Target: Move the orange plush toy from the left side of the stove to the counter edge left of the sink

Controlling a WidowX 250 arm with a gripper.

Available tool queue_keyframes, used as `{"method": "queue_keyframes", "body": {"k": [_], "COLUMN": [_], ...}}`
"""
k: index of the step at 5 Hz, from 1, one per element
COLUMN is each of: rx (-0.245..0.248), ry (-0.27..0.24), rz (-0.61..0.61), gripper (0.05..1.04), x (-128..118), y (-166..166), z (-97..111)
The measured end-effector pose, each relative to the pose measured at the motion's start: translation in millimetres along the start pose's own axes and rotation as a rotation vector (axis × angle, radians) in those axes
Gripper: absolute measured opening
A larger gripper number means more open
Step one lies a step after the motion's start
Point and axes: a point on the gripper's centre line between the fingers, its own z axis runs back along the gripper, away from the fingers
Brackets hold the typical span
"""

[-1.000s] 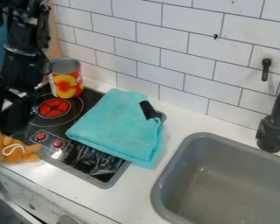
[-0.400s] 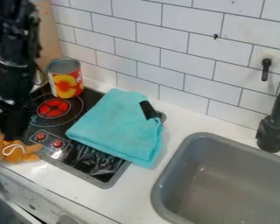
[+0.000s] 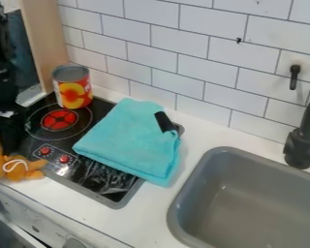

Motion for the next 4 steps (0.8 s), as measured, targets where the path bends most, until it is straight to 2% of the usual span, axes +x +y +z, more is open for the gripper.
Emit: {"method": "queue_keyframes", "body": {"k": [1, 2, 3, 4], "rx": [-0.023, -0.025, -0.031, -0.050], "ry": [0.006, 0.006, 0.005, 0.001], "rz": [0.048, 0.082, 0.101, 0.109], "gripper": [0.854, 0.557, 0.344, 0.216], "x": [-1.7, -2.7, -2.5, -1.8], "y": [8.9, 12.3, 11.4, 9.0], "z": [-2.7, -1.8, -1.8, -1.7]}}
